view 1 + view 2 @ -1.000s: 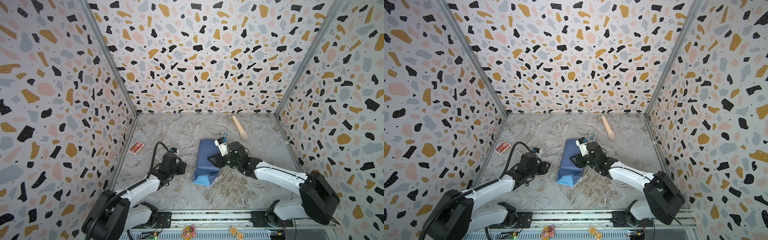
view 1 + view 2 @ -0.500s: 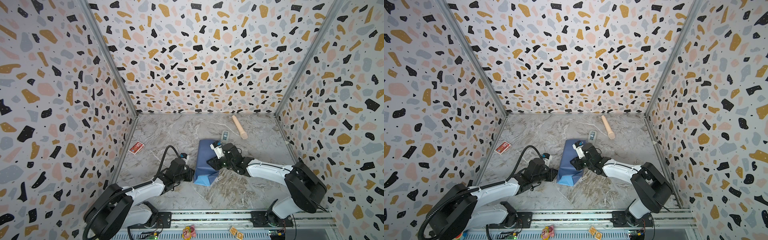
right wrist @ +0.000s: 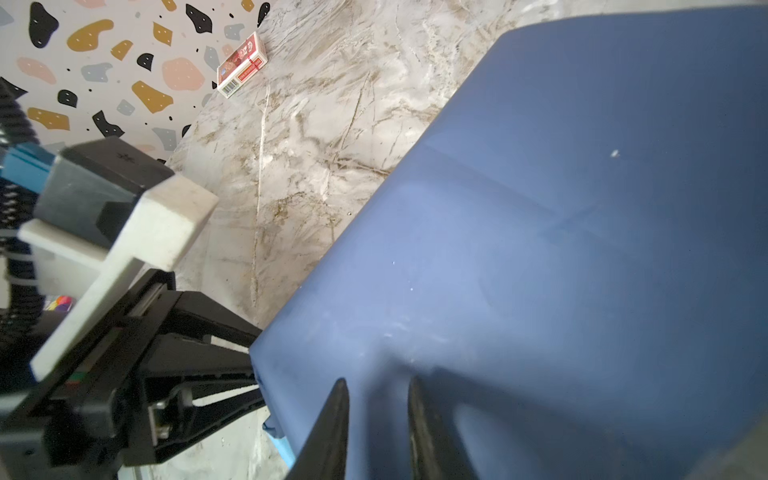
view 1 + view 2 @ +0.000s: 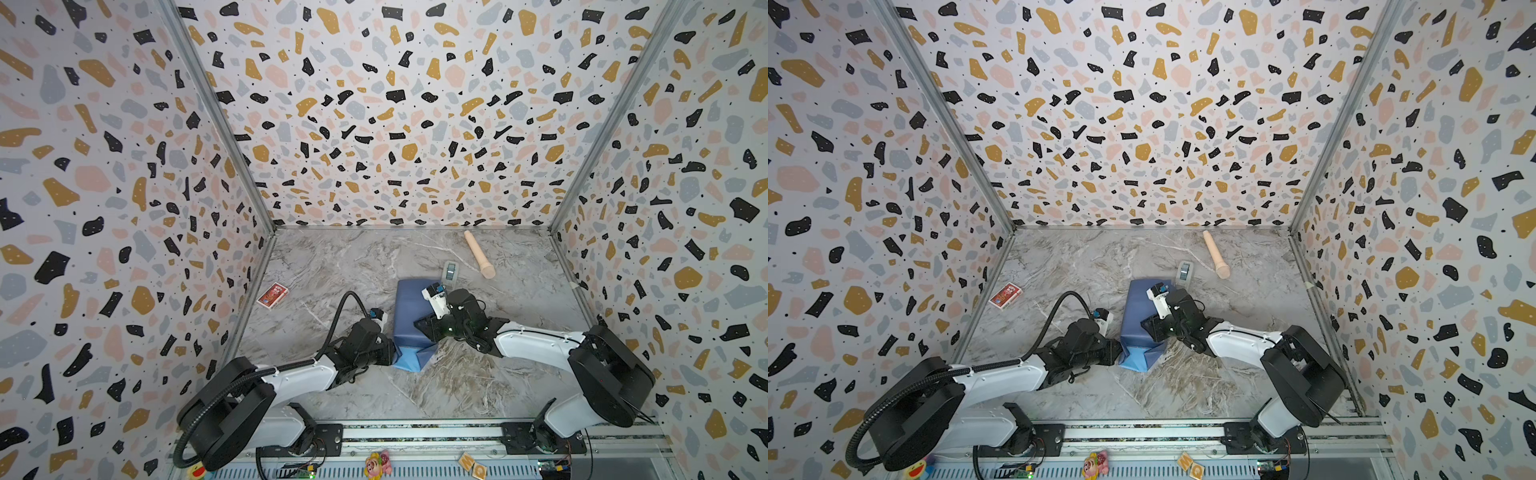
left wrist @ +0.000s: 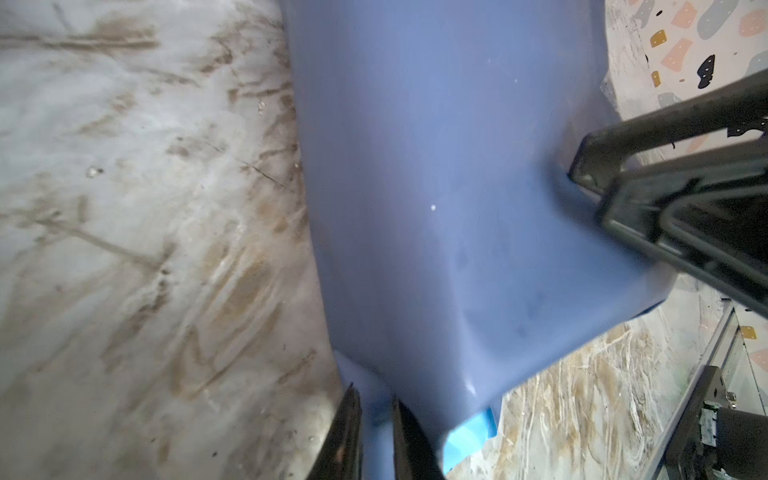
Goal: Wrap the gift box in paper
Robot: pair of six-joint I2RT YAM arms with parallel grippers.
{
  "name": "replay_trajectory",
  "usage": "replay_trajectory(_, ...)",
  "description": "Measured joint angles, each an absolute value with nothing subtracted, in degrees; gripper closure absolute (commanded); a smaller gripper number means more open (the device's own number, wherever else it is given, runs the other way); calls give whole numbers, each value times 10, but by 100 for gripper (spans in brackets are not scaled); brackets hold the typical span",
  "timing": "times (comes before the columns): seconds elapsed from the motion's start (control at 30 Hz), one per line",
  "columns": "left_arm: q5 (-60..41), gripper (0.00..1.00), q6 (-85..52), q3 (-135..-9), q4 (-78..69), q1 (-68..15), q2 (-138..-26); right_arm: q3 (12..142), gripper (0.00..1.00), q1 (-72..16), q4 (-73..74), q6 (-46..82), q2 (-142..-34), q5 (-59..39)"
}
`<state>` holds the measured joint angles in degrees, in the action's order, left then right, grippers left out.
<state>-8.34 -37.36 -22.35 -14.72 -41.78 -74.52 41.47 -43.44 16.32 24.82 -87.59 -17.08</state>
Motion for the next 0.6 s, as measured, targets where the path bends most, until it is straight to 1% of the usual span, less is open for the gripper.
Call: replay_trajectory(0.6, -88, 81, -389, -229, -183, -422, -772, 405, 77, -434, 180, 257, -876, -171)
